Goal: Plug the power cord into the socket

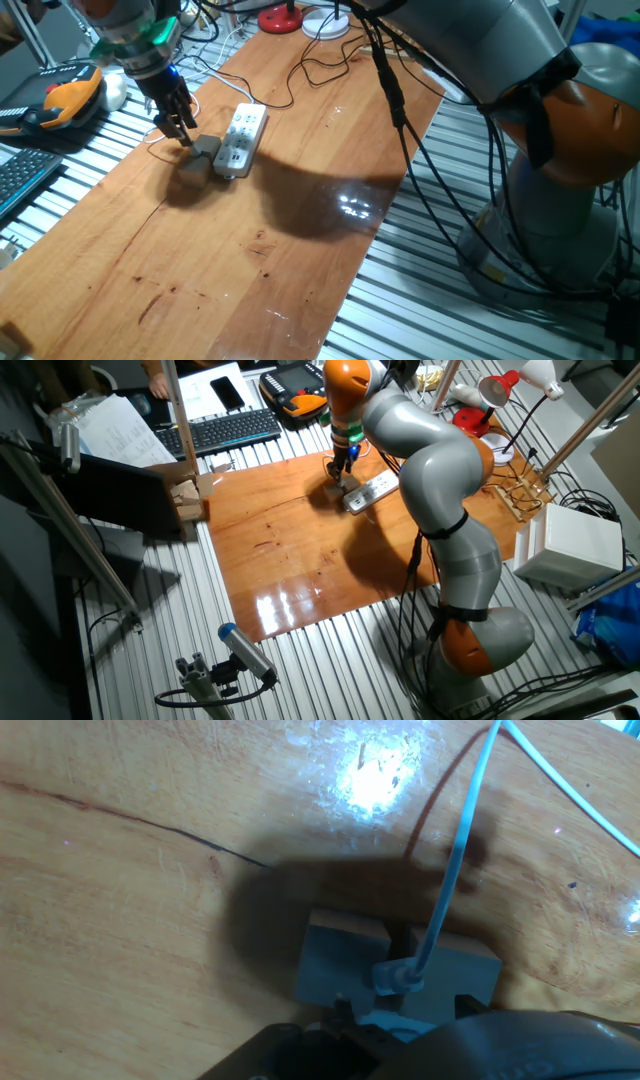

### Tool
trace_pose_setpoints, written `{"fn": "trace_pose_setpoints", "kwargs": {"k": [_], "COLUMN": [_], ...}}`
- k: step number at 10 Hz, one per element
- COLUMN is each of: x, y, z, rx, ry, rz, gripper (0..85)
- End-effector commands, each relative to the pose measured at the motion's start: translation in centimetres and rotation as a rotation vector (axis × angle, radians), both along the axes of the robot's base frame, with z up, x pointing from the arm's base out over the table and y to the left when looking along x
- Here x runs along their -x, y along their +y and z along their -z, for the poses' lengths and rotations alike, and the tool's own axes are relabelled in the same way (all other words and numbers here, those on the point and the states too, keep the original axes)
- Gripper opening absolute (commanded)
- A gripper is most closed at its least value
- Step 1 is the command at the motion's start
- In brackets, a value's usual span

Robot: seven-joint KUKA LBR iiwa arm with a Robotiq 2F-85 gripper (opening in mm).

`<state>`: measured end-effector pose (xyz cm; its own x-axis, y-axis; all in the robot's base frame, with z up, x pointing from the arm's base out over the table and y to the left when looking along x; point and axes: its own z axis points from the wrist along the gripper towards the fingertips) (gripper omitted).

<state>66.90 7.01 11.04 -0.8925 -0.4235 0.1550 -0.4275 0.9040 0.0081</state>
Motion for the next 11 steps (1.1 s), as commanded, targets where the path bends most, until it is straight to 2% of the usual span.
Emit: {"fn": "trace_pose_setpoints", "kwargs": {"k": [1,3,7,9,11], "x": [-0.09,-0.37,-0.45,-0.56,-0.45], "y": [0.0,0.2,0.3,0.2,-0.1], "z": [0.4,1.4,1.7,2.2,2.2], "rx": [-0.004,-0.015,-0.012,-0.006,-0.014], "ry": [0.001,-0.005,0.003,-0.003,0.007], "rz": [0.0,0.0,-0.002,-0.002,-0.001], "gripper": [51.0,51.0,51.0,51.0,51.0]}}
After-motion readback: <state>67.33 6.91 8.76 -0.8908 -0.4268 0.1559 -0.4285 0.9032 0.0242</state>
